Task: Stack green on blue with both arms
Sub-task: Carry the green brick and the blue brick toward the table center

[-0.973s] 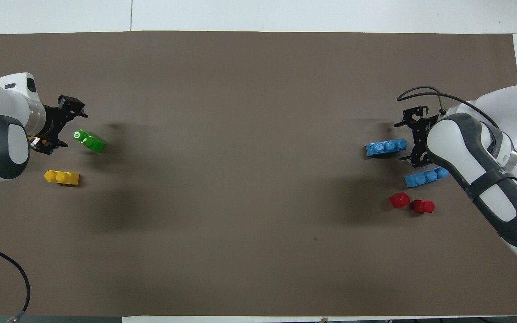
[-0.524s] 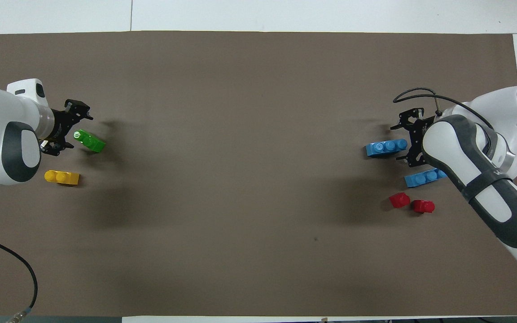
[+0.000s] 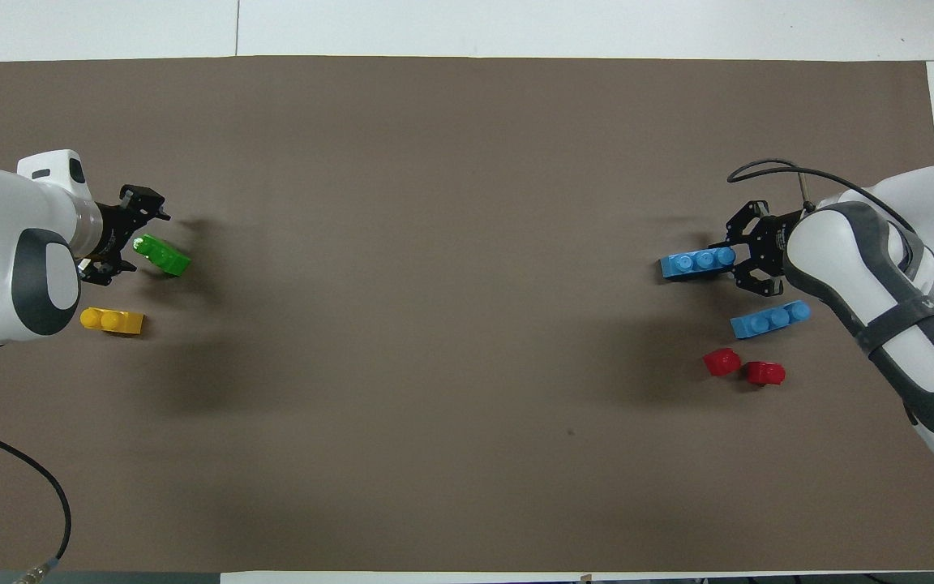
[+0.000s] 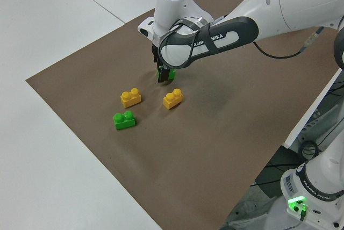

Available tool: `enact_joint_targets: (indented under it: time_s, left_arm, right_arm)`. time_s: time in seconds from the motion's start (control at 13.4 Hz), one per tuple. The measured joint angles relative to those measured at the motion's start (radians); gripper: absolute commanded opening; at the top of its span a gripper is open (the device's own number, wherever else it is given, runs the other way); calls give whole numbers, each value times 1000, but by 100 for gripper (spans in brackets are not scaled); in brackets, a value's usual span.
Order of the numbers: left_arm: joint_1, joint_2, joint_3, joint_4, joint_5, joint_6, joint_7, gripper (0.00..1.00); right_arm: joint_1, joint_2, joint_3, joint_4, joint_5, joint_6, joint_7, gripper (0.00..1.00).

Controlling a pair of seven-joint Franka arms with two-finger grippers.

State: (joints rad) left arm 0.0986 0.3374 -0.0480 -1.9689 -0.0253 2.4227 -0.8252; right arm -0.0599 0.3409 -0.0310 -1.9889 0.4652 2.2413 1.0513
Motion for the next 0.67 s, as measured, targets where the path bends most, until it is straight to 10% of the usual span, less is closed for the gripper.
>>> enact_joint_targets:
  time_s: [0.37, 0.67]
  left_arm:
    - [0, 0, 0, -8, 0, 1, -1, 0]
    - [0, 0, 0, -14, 0, 3, 0, 0]
  right_arm:
    - [14, -1, 10, 48, 1, -59, -15, 0]
    - [131, -17, 18, 168, 6, -175, 120, 0]
